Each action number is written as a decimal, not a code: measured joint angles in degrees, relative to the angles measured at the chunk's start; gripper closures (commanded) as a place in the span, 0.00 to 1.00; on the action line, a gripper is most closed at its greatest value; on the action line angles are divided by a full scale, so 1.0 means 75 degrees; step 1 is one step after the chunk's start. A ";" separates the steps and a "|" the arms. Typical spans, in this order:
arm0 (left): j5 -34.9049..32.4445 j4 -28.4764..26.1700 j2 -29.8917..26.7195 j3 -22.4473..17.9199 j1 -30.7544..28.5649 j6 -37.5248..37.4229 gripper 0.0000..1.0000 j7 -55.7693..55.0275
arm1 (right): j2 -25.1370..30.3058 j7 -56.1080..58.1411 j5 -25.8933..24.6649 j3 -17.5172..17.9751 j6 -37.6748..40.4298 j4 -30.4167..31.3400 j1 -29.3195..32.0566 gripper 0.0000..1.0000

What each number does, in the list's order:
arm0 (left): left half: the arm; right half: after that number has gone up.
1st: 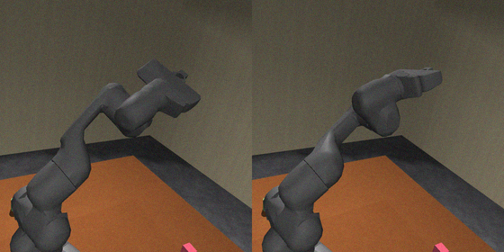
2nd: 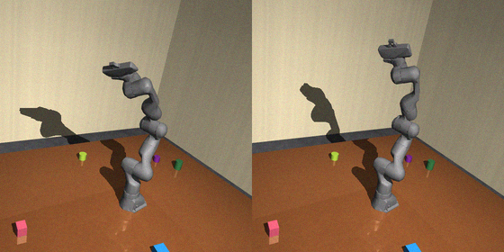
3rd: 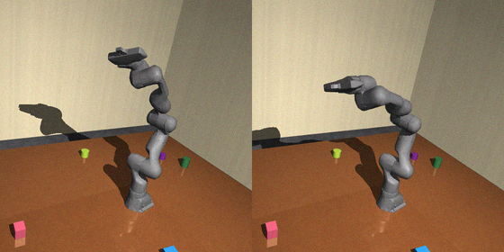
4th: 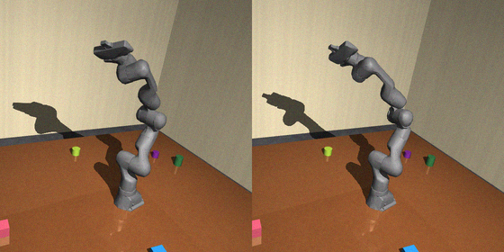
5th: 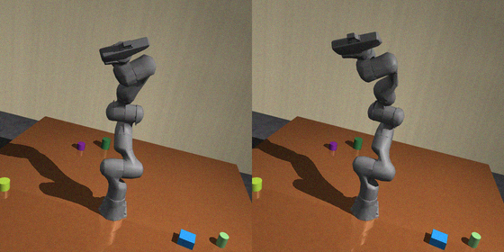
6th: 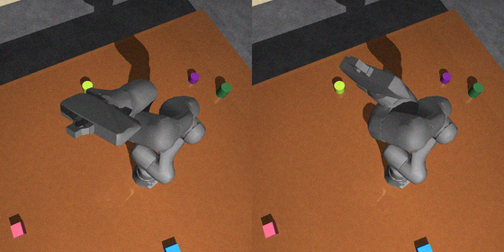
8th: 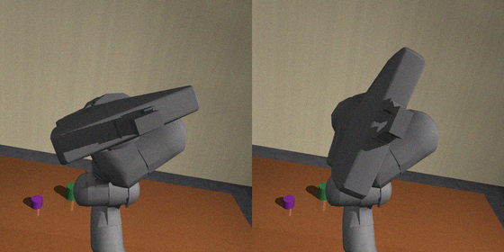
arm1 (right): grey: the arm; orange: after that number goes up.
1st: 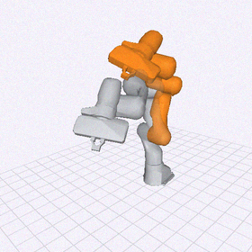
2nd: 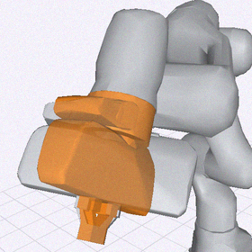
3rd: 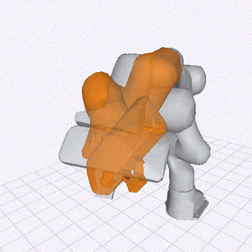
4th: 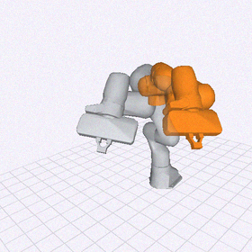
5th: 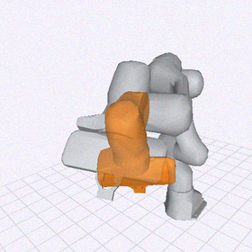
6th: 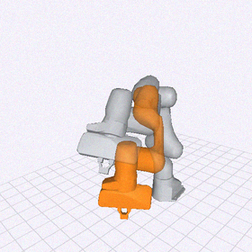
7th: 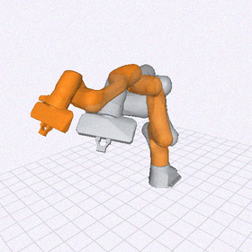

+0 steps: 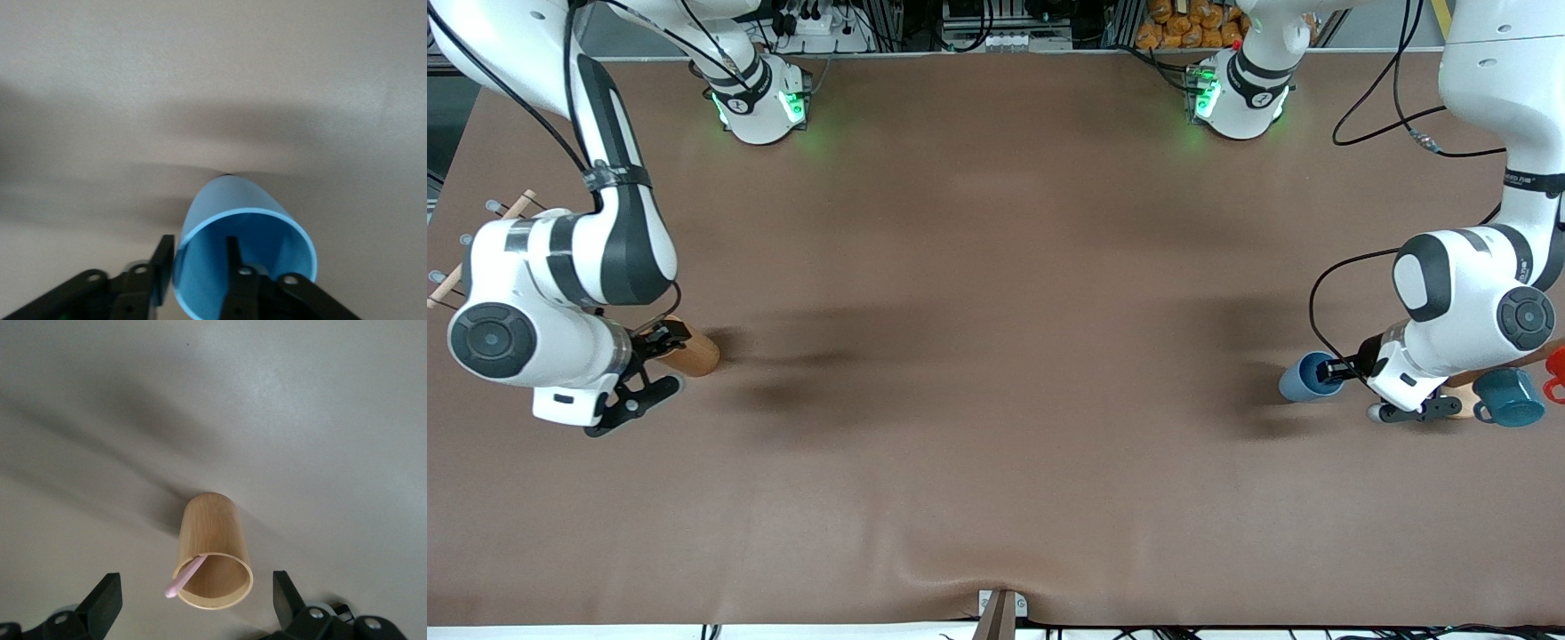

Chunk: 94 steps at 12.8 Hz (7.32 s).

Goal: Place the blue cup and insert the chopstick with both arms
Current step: 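Grasp the blue cup with the left gripper while the right gripper grasps the chopstick, then set the blue cup mid-table with the left gripper while the right gripper lifts the chopstick, then carry the chopstick over the blue cup with the right gripper while the left gripper withdraws, then lower the chopstick into the blue cup and open the right gripper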

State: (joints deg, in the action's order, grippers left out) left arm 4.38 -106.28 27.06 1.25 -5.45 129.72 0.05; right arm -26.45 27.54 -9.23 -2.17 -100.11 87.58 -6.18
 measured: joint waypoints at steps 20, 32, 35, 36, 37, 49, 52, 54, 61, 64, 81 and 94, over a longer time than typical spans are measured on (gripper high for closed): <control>0.0029 0.1286 0.0096 0.1761 0.2340 0.0014 1.00 -0.2306 | -0.0117 0.0181 0.0000 -0.0035 0.0351 0.0041 -0.0036 0.69; -0.0397 0.1631 0.0642 0.1700 0.4103 0.0013 1.00 -0.5147 | -0.0103 0.0179 0.0150 -0.0042 0.0560 -0.0025 -0.0034 1.00; -0.0741 0.1633 0.0751 0.1698 0.4507 -0.0033 1.00 -0.6033 | -0.0069 0.0186 0.0170 -0.0052 0.0703 -0.0200 -0.0017 1.00; -0.0743 0.1632 0.0773 0.1696 0.4615 -0.0121 1.00 -0.6124 | -0.0044 0.0191 0.0176 -0.0058 0.0821 -0.0350 -0.0004 1.00; -0.0746 0.1631 0.0795 0.1694 0.4701 -0.0252 1.00 -0.6166 | -0.0012 0.0198 0.0181 -0.0060 0.0972 -0.0529 0.0002 1.00; -0.0776 0.1727 0.1161 0.1649 0.5185 -0.0891 0.00 -0.7211 | 0.0141 0.0261 0.0214 0.0030 0.1768 -0.1850 -0.0302 1.00; -0.0780 0.1991 0.0444 0.1589 0.4963 -0.2013 0.00 -0.7653 | 0.0142 0.0261 0.0027 0.0029 0.1866 -0.1965 -0.0552 1.00; -0.0787 0.2043 -0.0388 0.1558 0.4535 -0.2580 0.00 -0.7677 | 0.0142 0.0264 -0.0188 0.0028 0.1866 -0.1982 -0.0687 1.00; -0.0805 0.2658 -0.2032 0.1500 0.2009 -0.4187 0.00 -0.6657 | 0.0143 0.0263 -0.1332 0.0030 0.1951 -0.2116 -0.1643 1.00; -0.0808 0.3005 -0.2178 0.1498 0.1042 -0.4449 0.00 -0.5469 | 0.0144 0.0108 -0.0770 0.0021 0.1918 -0.2319 -0.1650 1.00; -0.0652 0.2491 -0.3705 -0.1077 0.0845 -0.5580 0.00 -0.0444 | 0.0140 -0.4259 0.1934 0.0090 -0.0728 -0.2423 -0.4547 1.00; -0.0649 0.2445 -0.3706 -0.1077 0.0955 -0.5540 0.00 -0.0444 | 0.0110 -0.5248 0.1875 0.0056 -0.0830 -0.1685 -0.5705 1.00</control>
State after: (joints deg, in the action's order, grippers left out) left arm -0.49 -87.94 -0.74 -6.83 1.71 88.17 -3.27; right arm -25.63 -11.81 4.84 -1.74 -106.34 74.94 -48.97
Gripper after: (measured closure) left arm 0.000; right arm 0.907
